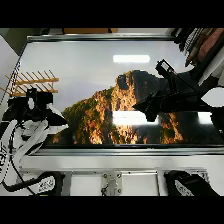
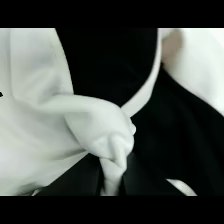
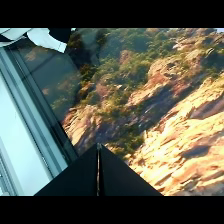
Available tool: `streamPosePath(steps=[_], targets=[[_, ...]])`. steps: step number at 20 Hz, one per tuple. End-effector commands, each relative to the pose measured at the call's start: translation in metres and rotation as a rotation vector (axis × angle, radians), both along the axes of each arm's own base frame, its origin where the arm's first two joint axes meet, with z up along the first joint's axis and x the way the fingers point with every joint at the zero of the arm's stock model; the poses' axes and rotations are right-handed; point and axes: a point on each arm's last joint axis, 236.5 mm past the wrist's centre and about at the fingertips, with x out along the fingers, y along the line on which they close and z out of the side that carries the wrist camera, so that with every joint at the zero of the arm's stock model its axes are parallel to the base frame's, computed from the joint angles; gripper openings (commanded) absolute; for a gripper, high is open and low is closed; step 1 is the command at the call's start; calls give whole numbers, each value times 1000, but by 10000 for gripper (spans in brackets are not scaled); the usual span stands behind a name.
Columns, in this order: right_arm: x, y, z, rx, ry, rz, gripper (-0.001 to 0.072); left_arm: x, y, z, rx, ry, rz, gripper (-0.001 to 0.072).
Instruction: Fold the clothes and pants, and hang the long-sleeved shirts on hangers.
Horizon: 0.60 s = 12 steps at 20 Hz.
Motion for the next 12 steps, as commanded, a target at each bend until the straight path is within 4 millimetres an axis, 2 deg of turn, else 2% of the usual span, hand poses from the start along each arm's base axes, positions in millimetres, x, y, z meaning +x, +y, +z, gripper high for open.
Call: streamPosePath(steps=[1,2,4,6,7,8,9,10,12], targets=[[0,0,0,0,2,1,22,37,-54,50,-57,-138,-112,14],[0,0,-1,1,2,0,22,52,-88,79,-99,-221,-178,15],[-4,10,13,75,16,10,22,74,-163,137,-180,-396,-329,14],[-5,19,27,144,5,22,22,81,-238,186,-221,-543,-509,15],[6,16,32,129,-86,20,20,78,-277,204,-250,-588,-593,14],[24,5,38,116,-135,-48,19,72,-311,213,-278,-604,-662,14],[48,-16,47,101,-193,-166,19,64,-350,217,-317,-602,-731,15],[72,-44,60,91,-256,-304,20,57,-382,215,-335,-590,-793,15],[98,-100,81,81,-335,-527,20,40,-447,200,-369,-555,-910,15]])
